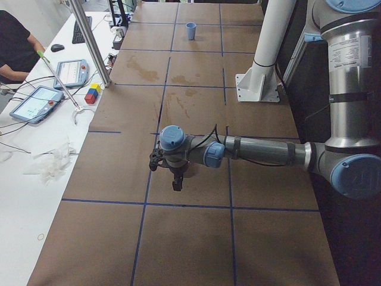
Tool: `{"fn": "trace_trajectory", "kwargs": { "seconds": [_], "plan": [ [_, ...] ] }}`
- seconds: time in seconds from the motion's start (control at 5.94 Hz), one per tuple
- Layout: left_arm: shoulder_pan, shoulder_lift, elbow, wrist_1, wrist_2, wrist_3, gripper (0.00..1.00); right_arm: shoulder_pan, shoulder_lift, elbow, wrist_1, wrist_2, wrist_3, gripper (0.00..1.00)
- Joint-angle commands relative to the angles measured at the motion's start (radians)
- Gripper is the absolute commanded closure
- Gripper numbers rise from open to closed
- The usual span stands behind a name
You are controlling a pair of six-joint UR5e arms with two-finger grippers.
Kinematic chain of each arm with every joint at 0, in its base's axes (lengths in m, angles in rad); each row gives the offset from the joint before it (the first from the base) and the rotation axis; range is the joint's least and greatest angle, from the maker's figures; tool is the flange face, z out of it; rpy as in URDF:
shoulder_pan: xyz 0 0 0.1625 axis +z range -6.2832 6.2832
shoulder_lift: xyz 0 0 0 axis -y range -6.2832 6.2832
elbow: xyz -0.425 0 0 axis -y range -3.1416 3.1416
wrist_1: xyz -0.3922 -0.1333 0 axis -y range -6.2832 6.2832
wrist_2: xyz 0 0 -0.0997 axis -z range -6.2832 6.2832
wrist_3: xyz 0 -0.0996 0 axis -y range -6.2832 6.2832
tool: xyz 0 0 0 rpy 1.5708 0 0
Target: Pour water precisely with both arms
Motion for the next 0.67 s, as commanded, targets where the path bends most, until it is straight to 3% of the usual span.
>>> {"fn": "trace_trajectory", "kwargs": {
  "seconds": [0.0,0.17,0.5],
  "plan": [
    [0.176,-0.035,0.105,-0.318,0.098,-0.404,0.0,0.0,0.0,0.003,0.001,0.001,-0.003,0.0],
    [0.249,-0.084,0.148,-0.358,0.112,-0.52,0.0,0.0,0.002,0.004,0.011,0.001,-0.004,0.0],
    [0.329,-0.093,0.179,-0.363,0.116,-0.532,0.0,-0.002,0.002,0.004,0.025,0.001,-0.004,0.0]
  ]
}}
